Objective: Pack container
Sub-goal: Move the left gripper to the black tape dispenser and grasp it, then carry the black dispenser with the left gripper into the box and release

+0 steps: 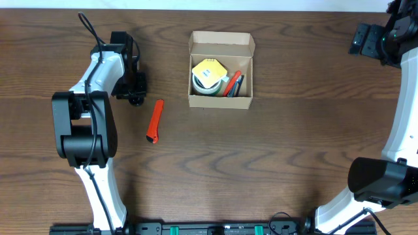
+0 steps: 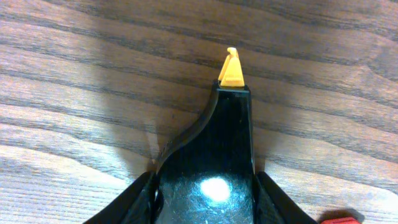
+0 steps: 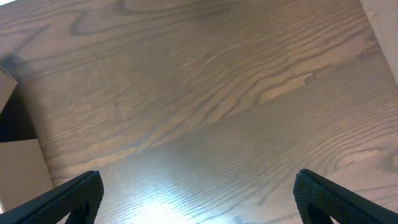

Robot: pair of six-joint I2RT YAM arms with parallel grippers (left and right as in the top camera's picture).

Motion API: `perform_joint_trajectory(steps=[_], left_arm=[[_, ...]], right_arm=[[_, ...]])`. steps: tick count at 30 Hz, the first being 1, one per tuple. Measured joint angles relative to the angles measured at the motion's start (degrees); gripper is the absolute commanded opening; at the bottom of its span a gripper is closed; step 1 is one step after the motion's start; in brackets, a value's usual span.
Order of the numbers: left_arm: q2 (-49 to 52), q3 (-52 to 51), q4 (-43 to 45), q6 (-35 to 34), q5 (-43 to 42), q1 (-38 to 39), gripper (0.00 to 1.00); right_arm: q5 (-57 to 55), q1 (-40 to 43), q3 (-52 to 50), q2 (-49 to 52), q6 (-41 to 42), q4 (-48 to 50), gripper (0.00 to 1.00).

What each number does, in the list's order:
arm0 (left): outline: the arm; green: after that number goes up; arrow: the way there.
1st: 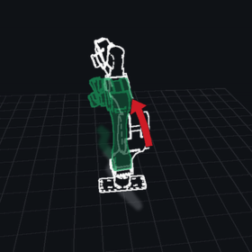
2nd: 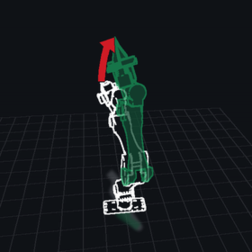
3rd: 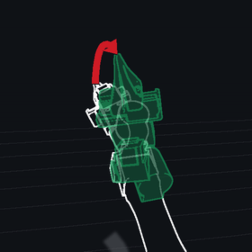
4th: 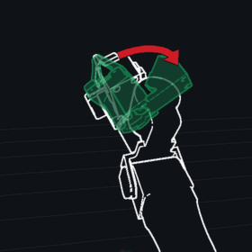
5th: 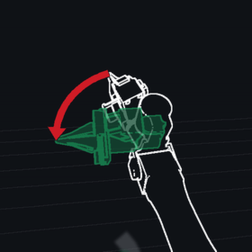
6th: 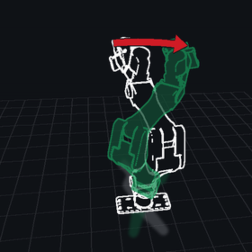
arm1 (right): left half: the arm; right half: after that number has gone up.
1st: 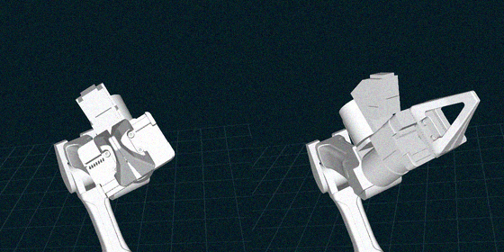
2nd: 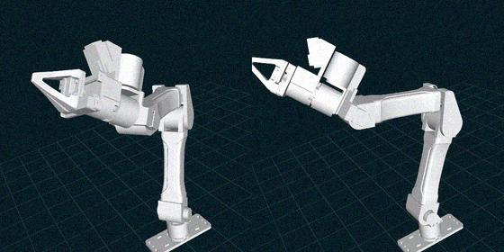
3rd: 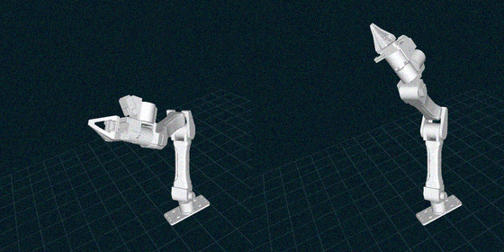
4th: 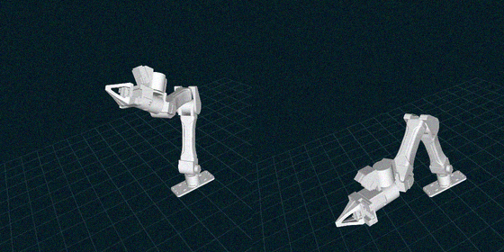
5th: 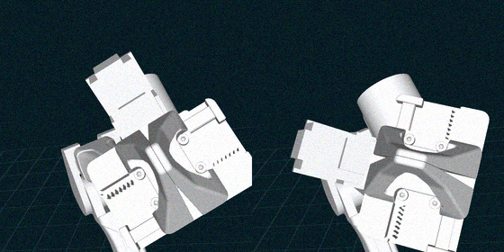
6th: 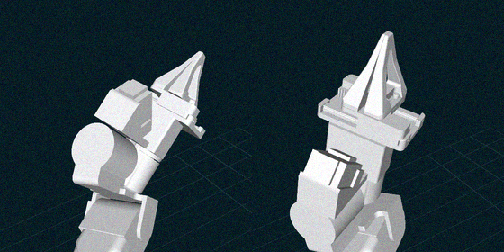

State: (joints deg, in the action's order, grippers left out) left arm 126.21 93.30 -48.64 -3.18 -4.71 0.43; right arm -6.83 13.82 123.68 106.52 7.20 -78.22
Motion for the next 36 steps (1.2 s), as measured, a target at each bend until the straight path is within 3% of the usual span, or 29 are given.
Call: perform_joint_trajectory(steps=[4,10,24,30,36], left_arm=[[0.00,0.11,-0.31,0.00,-1.27,-0.04,0.27],[0.35,2.43,-5.62,0.02,-3.34,0.00,0.27],[0.92,32.74,-26.16,-1.55,-4.07,1.33,0.19],[0.92,45.70,-34.38,-4.13,-3.30,7.17,0.19],[0.92,52.50,-36.61,-8.00,1.64,18.27,0.17]], right_arm=[[-0.02,0.00,0.00,0.00,0.00,0.00,0.99],[0.00,0.00,0.00,0.00,0.00,0.02,0.99],[0.00,0.00,0.00,0.00,0.00,0.00,0.99],[0.00,0.00,0.00,0.00,0.00,0.00,0.99],[0.00,0.00,0.00,0.00,0.00,0.00,0.99]])
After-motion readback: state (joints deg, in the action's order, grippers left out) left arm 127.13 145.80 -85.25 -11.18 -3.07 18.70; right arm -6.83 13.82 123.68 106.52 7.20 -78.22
